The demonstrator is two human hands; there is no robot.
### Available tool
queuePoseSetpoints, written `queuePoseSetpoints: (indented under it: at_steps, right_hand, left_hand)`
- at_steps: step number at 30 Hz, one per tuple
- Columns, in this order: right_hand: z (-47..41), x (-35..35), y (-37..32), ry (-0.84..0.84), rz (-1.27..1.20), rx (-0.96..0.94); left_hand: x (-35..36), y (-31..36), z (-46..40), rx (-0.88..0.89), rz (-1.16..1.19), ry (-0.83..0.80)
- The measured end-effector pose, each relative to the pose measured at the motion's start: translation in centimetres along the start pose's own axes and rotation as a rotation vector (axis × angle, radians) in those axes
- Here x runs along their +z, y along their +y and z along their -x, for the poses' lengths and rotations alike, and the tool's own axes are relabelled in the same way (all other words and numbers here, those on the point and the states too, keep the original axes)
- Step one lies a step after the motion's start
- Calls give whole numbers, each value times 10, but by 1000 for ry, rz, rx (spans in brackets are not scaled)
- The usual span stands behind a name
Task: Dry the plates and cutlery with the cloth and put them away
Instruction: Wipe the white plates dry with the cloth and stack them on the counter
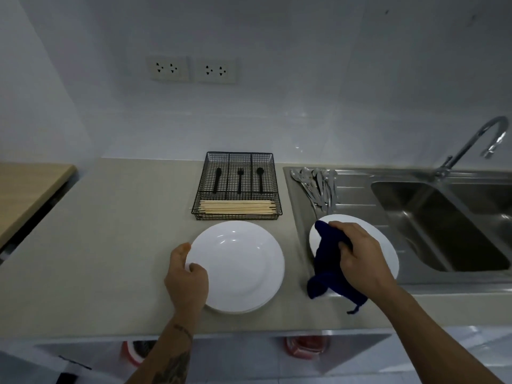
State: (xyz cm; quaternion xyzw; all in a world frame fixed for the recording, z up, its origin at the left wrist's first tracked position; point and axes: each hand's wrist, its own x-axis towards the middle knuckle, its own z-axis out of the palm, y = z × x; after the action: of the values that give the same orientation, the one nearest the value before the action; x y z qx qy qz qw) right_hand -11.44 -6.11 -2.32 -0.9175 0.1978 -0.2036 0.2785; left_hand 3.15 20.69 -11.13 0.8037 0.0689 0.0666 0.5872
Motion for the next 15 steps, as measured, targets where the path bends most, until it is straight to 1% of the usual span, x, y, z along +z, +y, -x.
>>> queuePoseSetpoints:
  at_steps: [5,8,10,12,15]
  right_hand:
    - [-7,-50,36,99,-45,71]
    - [-14,-72,56,113,-27,61]
    - [-21,-79,68,74,10,58]
    - [-29,-81,84,2,74,40]
    - [-34,-73,106,-158,166,35]
  left_hand:
    - [8,7,5,145,-152,-13]
    - [33,26,17,282,-185,-41]
    - [62,44,32,336,-146,-133]
    - [100,58,52,346,-102,-276]
    - [150,67,83,254,-221,-521]
